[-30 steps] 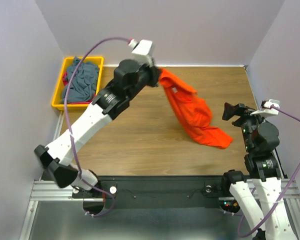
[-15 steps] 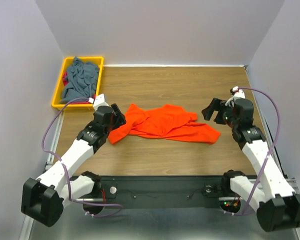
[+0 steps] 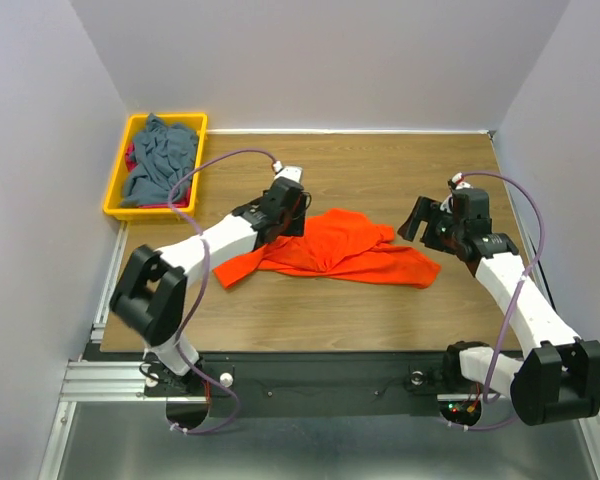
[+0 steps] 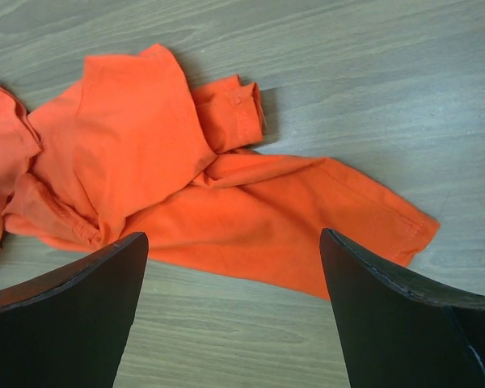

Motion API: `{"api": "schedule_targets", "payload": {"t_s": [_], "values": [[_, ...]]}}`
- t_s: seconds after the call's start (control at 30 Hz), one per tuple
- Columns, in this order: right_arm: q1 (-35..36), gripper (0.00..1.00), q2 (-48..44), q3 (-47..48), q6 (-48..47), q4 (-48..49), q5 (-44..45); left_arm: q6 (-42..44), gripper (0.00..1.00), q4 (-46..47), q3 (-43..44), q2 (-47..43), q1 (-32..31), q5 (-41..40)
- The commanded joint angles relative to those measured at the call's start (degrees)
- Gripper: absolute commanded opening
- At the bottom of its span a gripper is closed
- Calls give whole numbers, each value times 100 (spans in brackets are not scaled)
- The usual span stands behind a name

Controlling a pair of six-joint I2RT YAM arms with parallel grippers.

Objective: Fold and stack the t-shirts
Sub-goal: Move the tshirt to the center of the board

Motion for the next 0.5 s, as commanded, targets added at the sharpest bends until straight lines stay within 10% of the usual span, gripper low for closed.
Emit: {"api": "schedule_targets", "payload": {"t_s": [0.0,0.47], "values": [[50,93,-130,29,59,-73,189,316,61,-226,772,522,-56,-383],[42,93,-130,-156,59,-100,198,536,59,-789,1415,1701,-337,-621]]}}
